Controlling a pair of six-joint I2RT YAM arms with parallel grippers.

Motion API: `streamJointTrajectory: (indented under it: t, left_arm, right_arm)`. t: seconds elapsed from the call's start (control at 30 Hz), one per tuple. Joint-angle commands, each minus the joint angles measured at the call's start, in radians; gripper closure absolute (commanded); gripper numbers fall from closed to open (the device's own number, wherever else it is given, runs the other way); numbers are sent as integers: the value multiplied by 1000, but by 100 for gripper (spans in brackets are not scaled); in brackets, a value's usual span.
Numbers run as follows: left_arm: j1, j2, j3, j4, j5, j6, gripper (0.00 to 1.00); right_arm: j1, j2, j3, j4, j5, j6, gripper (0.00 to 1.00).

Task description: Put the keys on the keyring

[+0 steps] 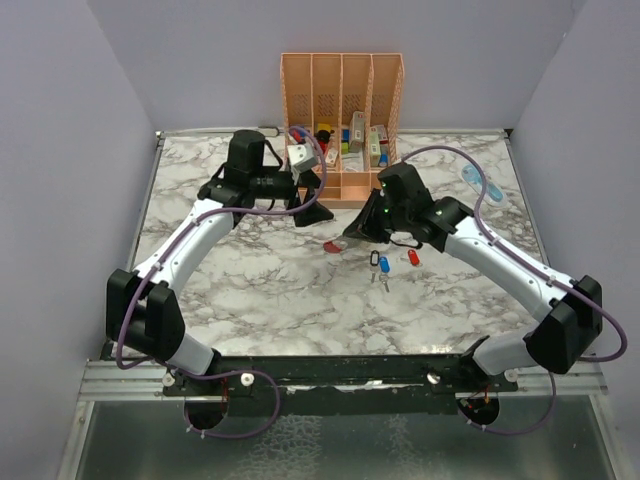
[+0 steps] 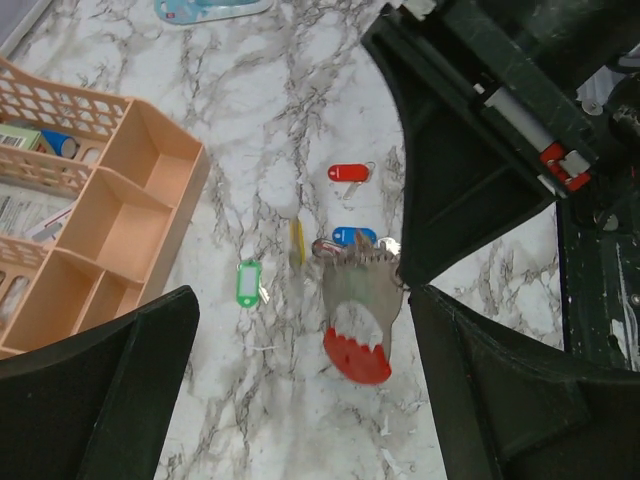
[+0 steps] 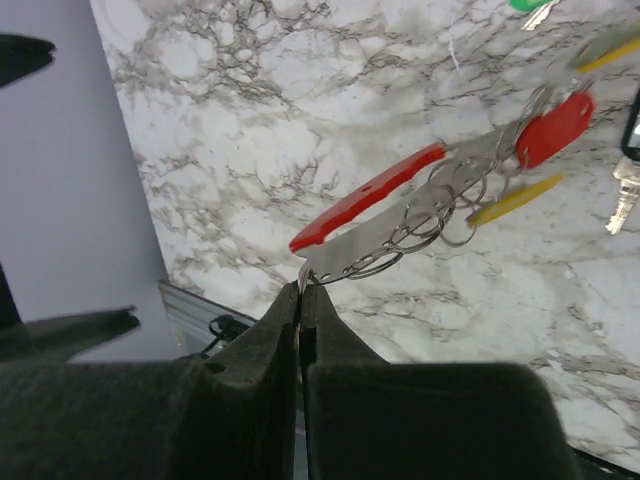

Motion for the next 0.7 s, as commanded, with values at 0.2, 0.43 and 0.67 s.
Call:
streamJointTrajectory:
  t: [0.2,0.43,0.67]
  left_arm:
    - [-68,-7,55,-62,-58,65,11]
    - [-68,-28,-3,-123,-62,217,11]
    - [-69,-23,15,-142,-21,280,11]
  right_arm:
    - [-6,12,114,31,-26,211,99]
    - [-6,-3,95,66,-50,279,99]
    - [-6,-36,74,81,-49,321,99]
